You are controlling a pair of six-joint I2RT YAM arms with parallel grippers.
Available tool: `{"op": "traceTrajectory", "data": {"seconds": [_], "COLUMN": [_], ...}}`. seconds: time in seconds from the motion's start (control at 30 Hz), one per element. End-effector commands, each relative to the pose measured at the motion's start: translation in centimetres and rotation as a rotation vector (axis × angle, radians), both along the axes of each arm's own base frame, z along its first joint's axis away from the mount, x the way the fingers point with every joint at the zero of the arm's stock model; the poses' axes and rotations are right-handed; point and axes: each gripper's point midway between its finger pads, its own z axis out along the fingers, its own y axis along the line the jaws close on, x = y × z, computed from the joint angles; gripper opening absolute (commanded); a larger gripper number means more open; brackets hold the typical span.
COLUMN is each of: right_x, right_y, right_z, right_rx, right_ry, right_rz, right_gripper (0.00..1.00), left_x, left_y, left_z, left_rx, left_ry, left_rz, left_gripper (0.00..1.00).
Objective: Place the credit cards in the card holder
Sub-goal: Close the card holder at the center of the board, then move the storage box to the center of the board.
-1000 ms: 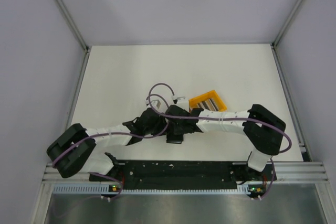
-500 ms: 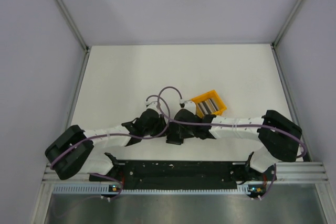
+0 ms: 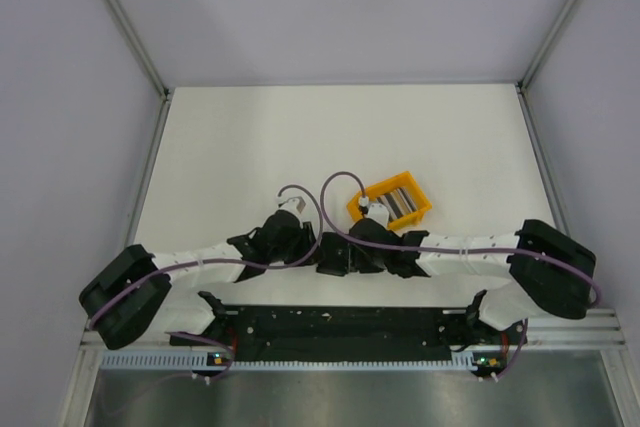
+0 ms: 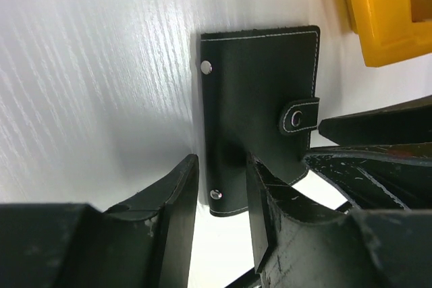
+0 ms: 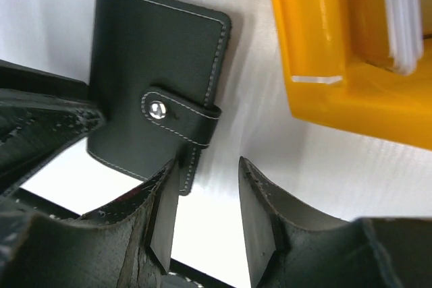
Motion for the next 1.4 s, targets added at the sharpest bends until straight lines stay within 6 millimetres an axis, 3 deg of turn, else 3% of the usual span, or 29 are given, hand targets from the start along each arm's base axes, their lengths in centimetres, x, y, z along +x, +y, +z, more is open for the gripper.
{"op": "traceTrajectory", "data": {"seconds": [0.0, 0.3, 0.43, 0.5, 0.63, 0.8, 0.87, 0.9, 1.03, 1.23, 1.37], "right_x": [0.2, 1.7, 2.7, 2.8, 2.2, 2.0, 2.4, 2.9, 3.9, 5.2, 5.8], "right_y": [2.5, 3.4, 2.3, 1.5, 0.4, 0.0, -0.7, -1.1, -1.6, 0.8, 0.9], "right_z": [1.1, 0.9, 1.2, 1.8, 3.2, 5.8, 6.5, 6.7, 8.0, 10.0, 8.8], "right_rx": [0.114, 0.091, 0.05, 0.004, -0.013, 0.003, -0.013, -0.012, 0.029, 0.074, 0.039], "right_ry": [0.01, 0.022, 0.023, 0.013, -0.005, -0.04, -0.053, -0.046, -0.044, -0.048, -0.011], "right_rz": [0.004, 0.029, 0.032, 0.035, 0.074, 0.109, 0.094, 0.075, 0.047, 0.084, 0.064], "right_gripper": [0.41, 0.36, 0.35, 0.39, 0.52, 0.71, 0.76, 0.77, 0.77, 0.78, 0.78], "left_x": [-1.6, -2.6, -2.0, -1.6, -0.5, 1.3, 1.8, 2.1, 3.2, 4.7, 4.9], "left_y": [0.0, -0.4, 0.3, 1.1, 1.3, 2.4, 2.9, 3.0, 3.6, 3.4, 3.3], "left_z": [-0.5, -0.5, -0.7, -0.6, 1.1, 3.2, 3.9, 4.4, 6.2, 7.8, 8.1], "left_rx": [-0.022, -0.058, 0.0, 0.047, 0.087, 0.178, 0.208, 0.215, 0.238, 0.215, 0.213], "left_ry": [0.024, 0.066, 0.072, 0.068, 0.04, -0.003, -0.018, -0.026, -0.046, -0.06, -0.047], "left_rz": [-0.064, -0.084, -0.039, -0.01, 0.016, 0.081, 0.105, 0.116, 0.16, 0.191, 0.187], "left_gripper": [0.4, 0.32, 0.31, 0.32, 0.41, 0.77, 0.86, 0.98, 0.98, 0.98, 0.98]}}
